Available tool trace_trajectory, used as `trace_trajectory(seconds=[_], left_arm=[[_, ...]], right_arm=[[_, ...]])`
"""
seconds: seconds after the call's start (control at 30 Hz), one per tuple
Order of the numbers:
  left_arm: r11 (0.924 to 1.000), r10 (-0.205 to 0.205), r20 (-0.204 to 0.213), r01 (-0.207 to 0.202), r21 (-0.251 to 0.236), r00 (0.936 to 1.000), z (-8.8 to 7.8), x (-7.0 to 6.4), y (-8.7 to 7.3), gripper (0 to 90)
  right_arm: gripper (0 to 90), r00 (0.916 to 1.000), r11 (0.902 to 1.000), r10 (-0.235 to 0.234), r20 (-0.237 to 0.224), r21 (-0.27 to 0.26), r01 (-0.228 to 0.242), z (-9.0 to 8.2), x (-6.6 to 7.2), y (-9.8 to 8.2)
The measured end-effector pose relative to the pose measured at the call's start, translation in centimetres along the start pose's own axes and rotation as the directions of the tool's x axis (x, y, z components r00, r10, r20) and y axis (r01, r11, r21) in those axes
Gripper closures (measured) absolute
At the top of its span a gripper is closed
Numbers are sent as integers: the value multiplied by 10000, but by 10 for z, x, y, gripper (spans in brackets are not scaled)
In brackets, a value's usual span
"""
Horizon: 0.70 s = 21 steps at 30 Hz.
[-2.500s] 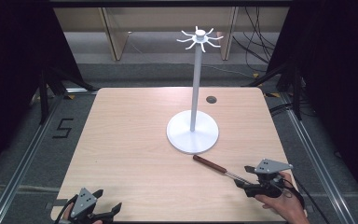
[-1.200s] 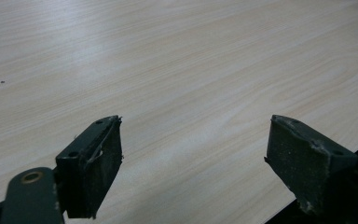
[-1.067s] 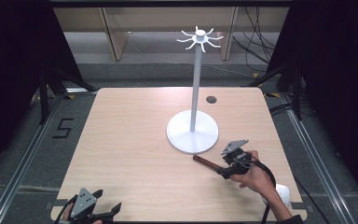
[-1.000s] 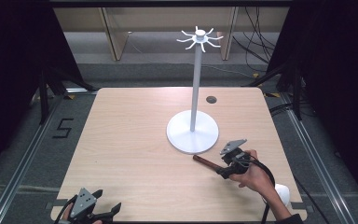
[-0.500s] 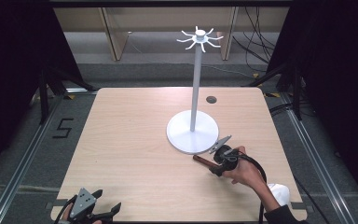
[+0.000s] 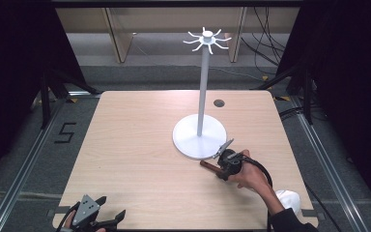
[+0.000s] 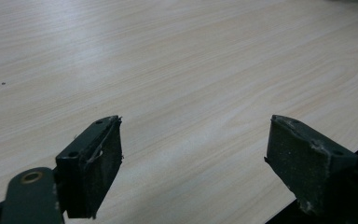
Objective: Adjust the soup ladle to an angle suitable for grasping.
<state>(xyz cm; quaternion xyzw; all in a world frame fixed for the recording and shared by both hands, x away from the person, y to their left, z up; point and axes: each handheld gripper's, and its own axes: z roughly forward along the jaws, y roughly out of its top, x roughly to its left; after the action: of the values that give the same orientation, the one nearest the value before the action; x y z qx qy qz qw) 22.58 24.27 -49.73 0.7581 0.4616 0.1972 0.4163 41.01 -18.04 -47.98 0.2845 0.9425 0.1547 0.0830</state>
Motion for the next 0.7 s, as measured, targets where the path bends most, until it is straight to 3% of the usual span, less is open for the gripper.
trace_trajectory(seconds=[0.03, 0.1, 0.13, 0.17, 0.2, 0.37, 0.43, 0.47, 0.5, 0.63, 0.7], left_arm=[[9999, 106, -10, -106, 55, 9999, 0, 1, 0, 175], [10000, -27, 48, 28, -44, 10000, 1, 0, -1, 175], [10000, 34, 7, -34, 12, 10000, 0, 0, 0, 175], [9998, 176, 50, -176, 16, 9998, 0, 1, 0, 175], [10000, -50, 38, 50, -56, 10000, 1, 0, 0, 175], [10000, -50, 13, 50, -34, 10000, 1, 0, 0, 175], [9999, -104, 13, 104, -15, 9999, 1, 0, 0, 175], [9998, 164, 1, -164, 120, 9999, -1, 2, 0, 174], [9998, 164, 1, -164, 120, 9999, -1, 2, 0, 175], [10000, -77, 46, 77, -16, 10000, 1, 0, 0, 175], [9998, 193, 33, -194, 53, 9998, 0, 1, 0, 175]], right_arm=[[665, 9999, 9999, -115, 4, 118, 115, 0, 0, 1], [689, 9998, 9997, 138, -104, 221, -136, 0, 0, 1], [698, 9996, 9997, -231, -129, 101, 233, 1, -2, 2], [714, 9998, 9998, -75, -176, 176, 78, 0, -2, 2], [722, 9999, 9997, -30, -147, 246, 33, 0, -1, 3], [733, 9999, 9991, -110, -78, 421, 113, 0, 2, 6], [738, 9992, 9983, -391, -119, 427, 396, 1, 2, 7], [739, 9989, 9979, -460, -79, 456, 464, 0, 1, 7], [739, 9997, 9986, -250, 68, 478, 246, -2, 2, 7], [740, 9992, 9992, -391, -51, -94, 390, -13, 0, 6], [740, 9992, 9984, -379, -100, -414, 375, -21, -2, 5]])
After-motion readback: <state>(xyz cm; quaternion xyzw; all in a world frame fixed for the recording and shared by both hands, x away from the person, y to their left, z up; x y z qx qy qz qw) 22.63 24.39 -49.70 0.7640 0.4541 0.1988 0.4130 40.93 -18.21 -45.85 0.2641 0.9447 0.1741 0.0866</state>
